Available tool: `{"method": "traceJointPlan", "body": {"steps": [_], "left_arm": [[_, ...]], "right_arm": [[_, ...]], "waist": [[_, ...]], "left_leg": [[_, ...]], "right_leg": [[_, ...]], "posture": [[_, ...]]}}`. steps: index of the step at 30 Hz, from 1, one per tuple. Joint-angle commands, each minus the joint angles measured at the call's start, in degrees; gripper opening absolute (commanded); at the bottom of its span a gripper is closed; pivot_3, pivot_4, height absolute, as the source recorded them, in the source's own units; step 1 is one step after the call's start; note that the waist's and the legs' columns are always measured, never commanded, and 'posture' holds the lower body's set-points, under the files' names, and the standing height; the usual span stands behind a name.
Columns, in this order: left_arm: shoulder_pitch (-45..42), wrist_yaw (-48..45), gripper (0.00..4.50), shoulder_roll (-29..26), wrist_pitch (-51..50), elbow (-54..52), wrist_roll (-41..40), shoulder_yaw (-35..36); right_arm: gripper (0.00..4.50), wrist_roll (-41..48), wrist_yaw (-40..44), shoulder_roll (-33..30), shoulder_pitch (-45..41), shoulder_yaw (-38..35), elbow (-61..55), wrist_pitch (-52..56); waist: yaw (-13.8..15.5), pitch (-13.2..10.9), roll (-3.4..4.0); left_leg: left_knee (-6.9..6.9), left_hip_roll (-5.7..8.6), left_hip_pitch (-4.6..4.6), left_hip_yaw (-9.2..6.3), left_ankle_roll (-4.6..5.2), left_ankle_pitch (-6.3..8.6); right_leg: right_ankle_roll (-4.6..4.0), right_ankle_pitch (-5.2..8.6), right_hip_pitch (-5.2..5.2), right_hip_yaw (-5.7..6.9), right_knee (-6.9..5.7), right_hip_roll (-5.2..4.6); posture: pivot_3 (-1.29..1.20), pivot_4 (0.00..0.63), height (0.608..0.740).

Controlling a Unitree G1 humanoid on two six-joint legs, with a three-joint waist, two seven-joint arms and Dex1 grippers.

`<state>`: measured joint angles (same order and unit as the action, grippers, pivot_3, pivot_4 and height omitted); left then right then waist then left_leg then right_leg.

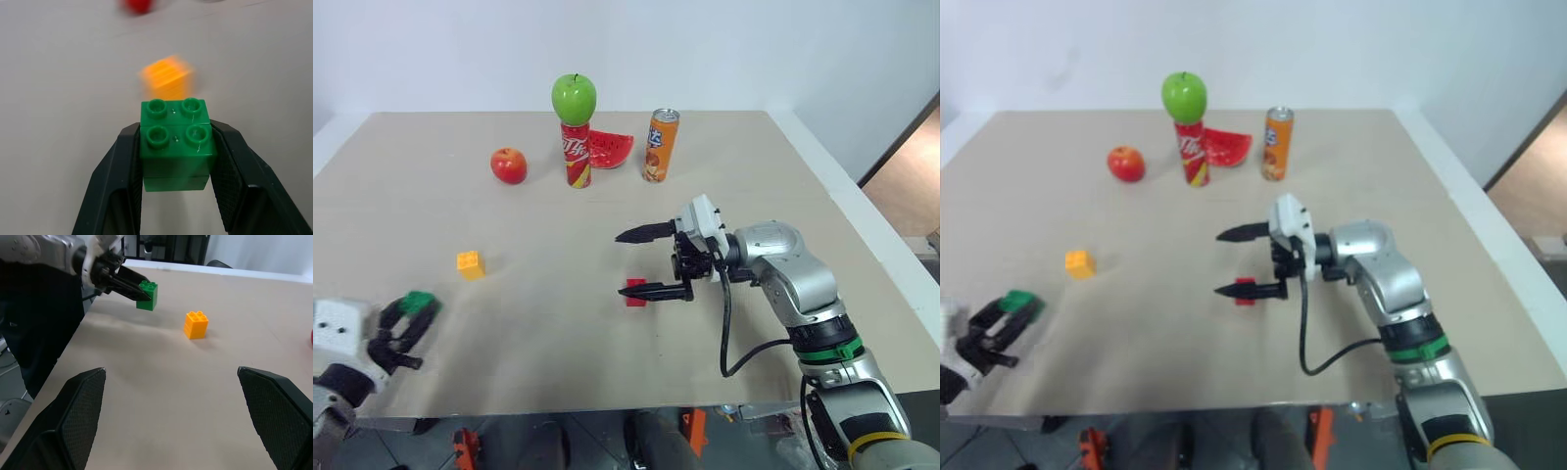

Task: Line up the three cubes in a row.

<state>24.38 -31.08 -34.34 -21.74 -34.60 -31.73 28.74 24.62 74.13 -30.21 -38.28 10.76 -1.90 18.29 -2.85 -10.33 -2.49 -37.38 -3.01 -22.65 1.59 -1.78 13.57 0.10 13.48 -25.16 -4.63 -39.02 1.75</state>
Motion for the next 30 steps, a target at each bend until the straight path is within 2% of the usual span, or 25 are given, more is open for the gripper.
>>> {"method": "traceJointPlan", "body": {"steps": [1,8,17,22,30], "left_arm": [[-4.71,-7.73,1.31,-5.82,0.91,-1.65,1.20,-6.97],[-23.95,-22.59,1.31,-10.54,3.70,11.07,2.41,-20.53],[-46.62,-38.47,1.31,-7.26,10.48,33.78,8.75,-34.16],[-54.23,-41.29,1.31,-2.52,12.30,40.47,11.25,-37.76],[-57.19,-42.49,1.31,1.47,13.08,42.99,13.86,-40.35]], "right_arm": [[4.50,1.00,0.88,-1.30,-0.89,-1.99,-1.93,-0.71],[4.50,-0.06,0.12,-1.71,-1.17,-2.10,-1.12,-2.44],[4.50,-1.02,-1.31,-2.66,0.17,-2.34,-1.53,-3.82],[4.50,-2.53,-2.61,-3.86,1.63,-2.27,-2.29,-4.44],[4.50,-2.75,-3.85,-4.37,2.89,-2.44,-3.06,-4.51]], "waist": [[0.04,-0.03,0.05],[0.00,-0.07,0.13],[0.19,-0.07,0.13],[0.22,-0.06,0.13],[0.15,-0.06,0.13]], "left_leg": [[0.00,0.01,0.00,-0.01,0.00,0.00],[0.01,-0.02,-0.02,-0.01,0.01,-0.01],[0.03,0.01,-0.27,-0.11,0.06,0.03],[-0.10,0.08,-0.40,-0.14,0.10,0.05],[-0.16,0.08,-0.42,-0.21,0.12,0.06]], "right_leg": [[0.00,0.00,0.00,0.02,0.00,0.02],[0.17,-0.11,-0.03,0.04,-0.02,0.10],[0.22,-0.07,-0.14,0.09,0.01,0.13],[0.31,-0.06,-0.15,0.11,0.01,0.06],[0.35,-0.08,-0.16,0.11,-0.02,0.07]], "posture": [[0.00,0.150,0.740],[0.00,0.150,0.740],[0.00,0.150,0.740],[0.00,0.150,0.740],[0.00,0.150,0.740]]}}
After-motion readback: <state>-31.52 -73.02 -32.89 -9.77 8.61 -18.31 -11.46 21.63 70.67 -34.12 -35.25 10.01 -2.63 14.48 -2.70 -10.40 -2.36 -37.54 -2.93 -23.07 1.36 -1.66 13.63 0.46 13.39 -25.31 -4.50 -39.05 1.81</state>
